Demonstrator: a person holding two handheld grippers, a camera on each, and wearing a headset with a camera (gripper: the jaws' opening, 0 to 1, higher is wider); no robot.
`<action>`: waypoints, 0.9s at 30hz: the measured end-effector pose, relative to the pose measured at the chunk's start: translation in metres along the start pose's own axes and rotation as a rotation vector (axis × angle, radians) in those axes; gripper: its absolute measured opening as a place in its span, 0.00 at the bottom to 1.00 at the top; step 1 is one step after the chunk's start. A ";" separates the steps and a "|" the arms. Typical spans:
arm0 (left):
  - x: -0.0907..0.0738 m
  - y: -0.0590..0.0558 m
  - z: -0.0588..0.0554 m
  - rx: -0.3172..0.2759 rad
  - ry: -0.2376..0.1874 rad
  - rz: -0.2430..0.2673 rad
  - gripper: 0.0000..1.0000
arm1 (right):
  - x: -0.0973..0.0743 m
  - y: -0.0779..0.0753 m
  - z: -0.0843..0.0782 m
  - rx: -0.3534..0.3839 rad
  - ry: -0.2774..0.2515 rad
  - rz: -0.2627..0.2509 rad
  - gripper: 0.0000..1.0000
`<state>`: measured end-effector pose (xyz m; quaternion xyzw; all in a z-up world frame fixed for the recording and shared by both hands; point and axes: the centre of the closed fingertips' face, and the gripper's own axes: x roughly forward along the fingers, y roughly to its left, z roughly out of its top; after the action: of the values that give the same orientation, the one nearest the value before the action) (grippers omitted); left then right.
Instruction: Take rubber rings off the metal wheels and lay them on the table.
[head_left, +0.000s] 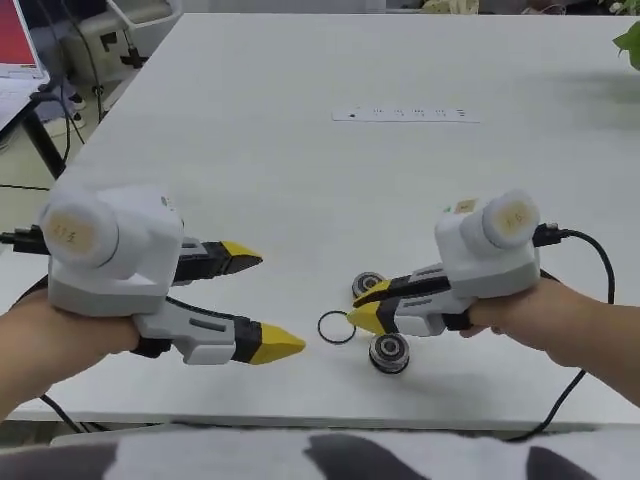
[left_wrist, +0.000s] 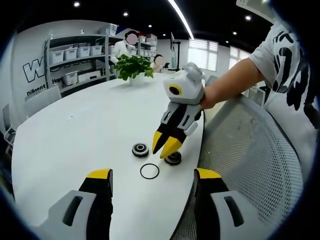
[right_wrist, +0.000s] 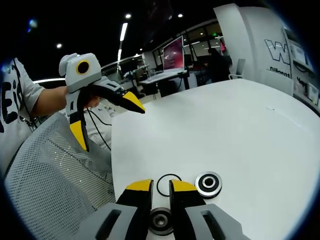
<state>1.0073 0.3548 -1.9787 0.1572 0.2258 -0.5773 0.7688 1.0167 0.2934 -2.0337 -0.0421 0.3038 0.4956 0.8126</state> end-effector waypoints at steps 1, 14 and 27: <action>0.001 0.000 0.001 -0.002 0.000 -0.002 0.63 | -0.002 0.001 0.000 0.001 -0.002 0.001 0.11; 0.017 -0.006 0.013 0.033 0.003 -0.045 0.62 | -0.023 -0.001 -0.005 0.004 -0.007 -0.009 0.15; 0.032 -0.010 0.013 0.013 0.017 -0.091 0.60 | -0.038 0.001 -0.017 -0.031 0.023 -0.008 0.20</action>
<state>1.0078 0.3189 -1.9844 0.1568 0.2355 -0.6116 0.7388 0.9964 0.2580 -2.0266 -0.0613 0.3053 0.4966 0.8102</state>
